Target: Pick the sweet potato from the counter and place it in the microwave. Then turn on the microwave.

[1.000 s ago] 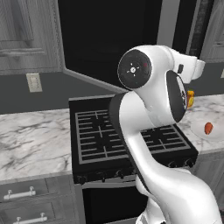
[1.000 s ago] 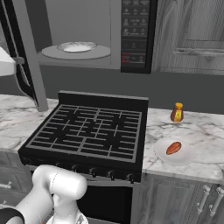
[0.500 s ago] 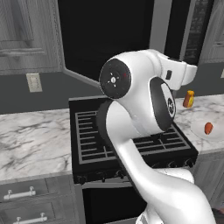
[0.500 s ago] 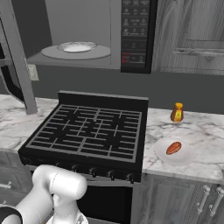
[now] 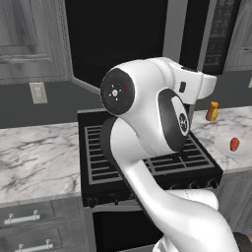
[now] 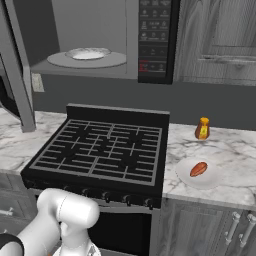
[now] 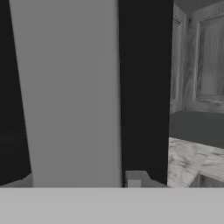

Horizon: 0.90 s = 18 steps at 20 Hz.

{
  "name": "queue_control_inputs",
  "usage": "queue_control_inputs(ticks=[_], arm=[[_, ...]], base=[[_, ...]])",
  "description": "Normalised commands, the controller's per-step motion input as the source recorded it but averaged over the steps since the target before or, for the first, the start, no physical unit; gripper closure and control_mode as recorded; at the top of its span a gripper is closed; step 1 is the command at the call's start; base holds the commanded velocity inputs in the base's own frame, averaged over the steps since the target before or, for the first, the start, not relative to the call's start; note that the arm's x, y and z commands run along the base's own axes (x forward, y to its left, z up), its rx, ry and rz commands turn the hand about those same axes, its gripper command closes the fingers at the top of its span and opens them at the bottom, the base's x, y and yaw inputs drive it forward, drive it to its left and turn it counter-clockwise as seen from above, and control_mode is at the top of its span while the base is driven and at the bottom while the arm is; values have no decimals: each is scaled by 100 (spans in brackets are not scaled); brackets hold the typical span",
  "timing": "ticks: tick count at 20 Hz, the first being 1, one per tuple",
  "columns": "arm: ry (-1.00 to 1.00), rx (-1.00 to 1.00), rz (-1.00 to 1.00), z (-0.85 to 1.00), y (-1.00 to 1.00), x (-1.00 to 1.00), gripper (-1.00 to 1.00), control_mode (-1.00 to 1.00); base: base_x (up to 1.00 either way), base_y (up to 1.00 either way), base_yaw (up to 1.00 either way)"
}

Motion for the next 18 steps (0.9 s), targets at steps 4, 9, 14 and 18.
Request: queue_control_inputs(ticks=[4, 9, 14, 18], arm=[[0, 0, 0, 0, 5, -27, 100, -100], [0, 0, 0, 0, 6, -25, -100, -100], [-2, 0, 0, -2, 0, -15, -100, -100], [-2, 0, 2, -8, 0, -3, -100, -100]], base=[[0, 0, 0], [0, 0, 0], [0, 0, 0], [0, 0, 0]])
